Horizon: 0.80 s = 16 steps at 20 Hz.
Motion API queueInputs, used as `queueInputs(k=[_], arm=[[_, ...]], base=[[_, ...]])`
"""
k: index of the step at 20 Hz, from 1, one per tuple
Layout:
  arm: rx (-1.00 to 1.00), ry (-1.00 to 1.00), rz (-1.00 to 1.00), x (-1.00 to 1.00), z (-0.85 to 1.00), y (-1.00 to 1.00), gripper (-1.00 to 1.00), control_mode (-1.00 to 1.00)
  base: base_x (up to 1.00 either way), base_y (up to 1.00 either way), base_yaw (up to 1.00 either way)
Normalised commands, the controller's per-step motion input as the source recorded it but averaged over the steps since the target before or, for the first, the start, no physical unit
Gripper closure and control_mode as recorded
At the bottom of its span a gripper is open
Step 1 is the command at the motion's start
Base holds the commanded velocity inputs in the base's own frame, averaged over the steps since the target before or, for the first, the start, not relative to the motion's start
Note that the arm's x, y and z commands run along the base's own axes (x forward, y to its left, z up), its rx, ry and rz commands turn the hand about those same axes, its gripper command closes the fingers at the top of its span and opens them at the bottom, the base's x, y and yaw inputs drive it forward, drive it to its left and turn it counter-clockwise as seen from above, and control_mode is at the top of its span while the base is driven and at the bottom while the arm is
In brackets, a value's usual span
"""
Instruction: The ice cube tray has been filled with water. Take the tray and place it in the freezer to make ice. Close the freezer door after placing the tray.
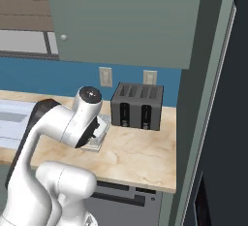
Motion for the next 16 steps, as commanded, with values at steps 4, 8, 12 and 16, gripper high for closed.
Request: queueInputs(k=[4, 8, 12, 16], arm=[[0.00, 0.00, 0.00, 0.34, -0.14, 0.00, -1.00, -1.00], [0.00, 0.00, 0.00, 0.27, -0.17, -0.03, -1.00, -1.00], [0.00, 0.00, 0.00, 0.16, -0.26, -0.04, -1.00, -1.00], [0.00, 0.00, 0.00, 0.14, -0.30, -0.01, -1.00, -1.00]], base=[[0.00, 0.00, 0.00], [0.00, 0.00, 0.00], [0.00, 0.00, 0.00], [0.00, 0.00, 0.00]])
